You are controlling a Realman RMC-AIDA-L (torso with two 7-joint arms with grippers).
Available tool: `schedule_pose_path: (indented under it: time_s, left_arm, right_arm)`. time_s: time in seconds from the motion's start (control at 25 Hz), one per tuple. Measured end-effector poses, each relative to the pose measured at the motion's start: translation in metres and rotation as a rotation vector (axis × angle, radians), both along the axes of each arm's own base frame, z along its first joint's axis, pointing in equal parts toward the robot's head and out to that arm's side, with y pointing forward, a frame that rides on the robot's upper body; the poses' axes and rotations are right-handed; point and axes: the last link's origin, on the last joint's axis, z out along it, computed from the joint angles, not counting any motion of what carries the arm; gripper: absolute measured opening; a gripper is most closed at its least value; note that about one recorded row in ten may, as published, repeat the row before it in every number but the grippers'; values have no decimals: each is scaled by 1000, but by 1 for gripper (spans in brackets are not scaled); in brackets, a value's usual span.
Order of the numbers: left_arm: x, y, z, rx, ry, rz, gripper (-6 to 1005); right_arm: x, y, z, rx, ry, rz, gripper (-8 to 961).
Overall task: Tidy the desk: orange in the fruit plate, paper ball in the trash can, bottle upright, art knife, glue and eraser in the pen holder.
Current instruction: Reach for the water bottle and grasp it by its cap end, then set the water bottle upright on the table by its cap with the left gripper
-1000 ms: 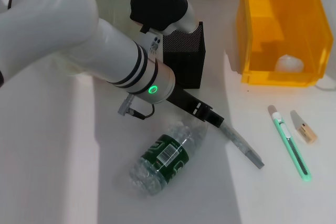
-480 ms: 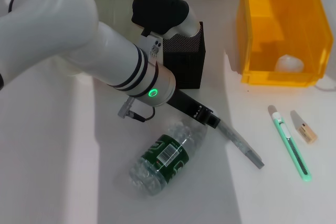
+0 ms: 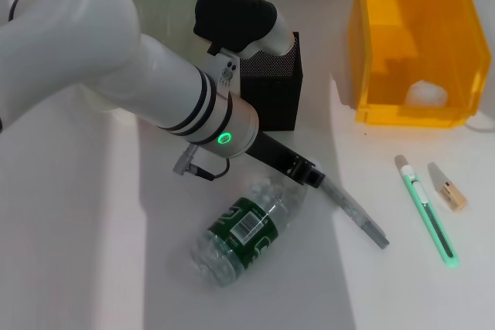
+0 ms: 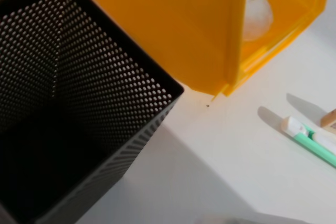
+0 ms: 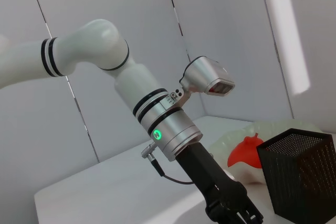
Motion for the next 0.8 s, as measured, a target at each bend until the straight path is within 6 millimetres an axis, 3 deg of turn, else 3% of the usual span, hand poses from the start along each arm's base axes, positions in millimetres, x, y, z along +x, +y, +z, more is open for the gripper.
schedule_pose_path:
  time_s: [0.56, 0.6, 0.76, 0.8]
  left_arm:
    - [-1, 2, 14, 12, -112, 4, 440]
    - [-10, 4, 29, 40, -163, 18, 440]
    - [-13, 3, 34, 48, -190, 23, 440]
    - [-21, 2, 50, 63, -278, 34, 440]
  right_arm:
    - [2, -2, 2, 15, 2, -13, 766]
    - [2, -2, 2, 18, 3, -14, 766]
    - [2, 0, 4, 32, 8, -17, 766]
    - [2, 0, 4, 34, 9, -15, 766]
